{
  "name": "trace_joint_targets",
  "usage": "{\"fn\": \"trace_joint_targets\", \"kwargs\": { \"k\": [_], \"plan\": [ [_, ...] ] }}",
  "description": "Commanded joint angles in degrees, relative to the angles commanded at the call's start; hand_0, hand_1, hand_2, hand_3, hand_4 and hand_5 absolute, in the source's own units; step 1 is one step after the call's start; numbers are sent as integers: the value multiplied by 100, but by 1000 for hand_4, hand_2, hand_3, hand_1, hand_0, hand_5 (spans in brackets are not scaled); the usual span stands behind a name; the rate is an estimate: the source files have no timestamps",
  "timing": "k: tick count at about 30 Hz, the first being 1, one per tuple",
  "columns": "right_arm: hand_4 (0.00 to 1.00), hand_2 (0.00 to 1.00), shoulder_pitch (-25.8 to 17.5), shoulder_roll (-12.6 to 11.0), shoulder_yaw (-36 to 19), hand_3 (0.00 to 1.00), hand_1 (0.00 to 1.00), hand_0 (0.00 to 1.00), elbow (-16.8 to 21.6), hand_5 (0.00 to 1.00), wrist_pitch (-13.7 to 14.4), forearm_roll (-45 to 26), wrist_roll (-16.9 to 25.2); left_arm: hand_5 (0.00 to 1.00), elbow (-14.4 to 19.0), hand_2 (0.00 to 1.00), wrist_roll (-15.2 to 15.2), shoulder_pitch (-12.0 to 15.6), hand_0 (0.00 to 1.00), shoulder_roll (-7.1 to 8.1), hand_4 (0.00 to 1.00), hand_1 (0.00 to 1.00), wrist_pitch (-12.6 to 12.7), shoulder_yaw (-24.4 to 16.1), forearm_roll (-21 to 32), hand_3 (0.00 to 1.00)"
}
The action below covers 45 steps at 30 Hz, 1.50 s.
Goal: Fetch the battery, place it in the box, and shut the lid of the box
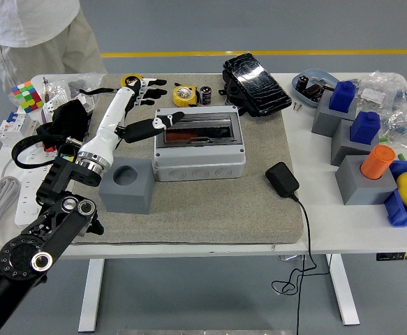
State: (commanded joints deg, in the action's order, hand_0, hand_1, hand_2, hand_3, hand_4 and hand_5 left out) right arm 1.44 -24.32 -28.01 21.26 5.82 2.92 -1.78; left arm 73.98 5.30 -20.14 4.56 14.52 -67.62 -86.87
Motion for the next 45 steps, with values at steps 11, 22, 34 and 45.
{"fn": "trace_joint_targets", "kwargs": {
  "k": [11,22,34,45],
  "plan": [
    [929,591,42,-48,-6,546,600,546,4,475,-5,14,4,380,-164,691,-24,331,633,66,998,702,-39,-1216,14,685],
    [929,592,88,-70,25,547,601,546,3,476,-7,7,-3,371,-209,710,-18,526,629,172,998,705,-48,-1570,7,697],
    [929,592,120,-88,63,547,601,546,4,477,-4,1,-7,348,-218,714,50,502,624,173,992,699,-50,-1606,26,750],
    [928,592,150,-93,89,547,600,546,8,479,-5,4,-3,328,-210,789,107,481,618,191,975,707,-37,-1584,42,721]
  ]
}}
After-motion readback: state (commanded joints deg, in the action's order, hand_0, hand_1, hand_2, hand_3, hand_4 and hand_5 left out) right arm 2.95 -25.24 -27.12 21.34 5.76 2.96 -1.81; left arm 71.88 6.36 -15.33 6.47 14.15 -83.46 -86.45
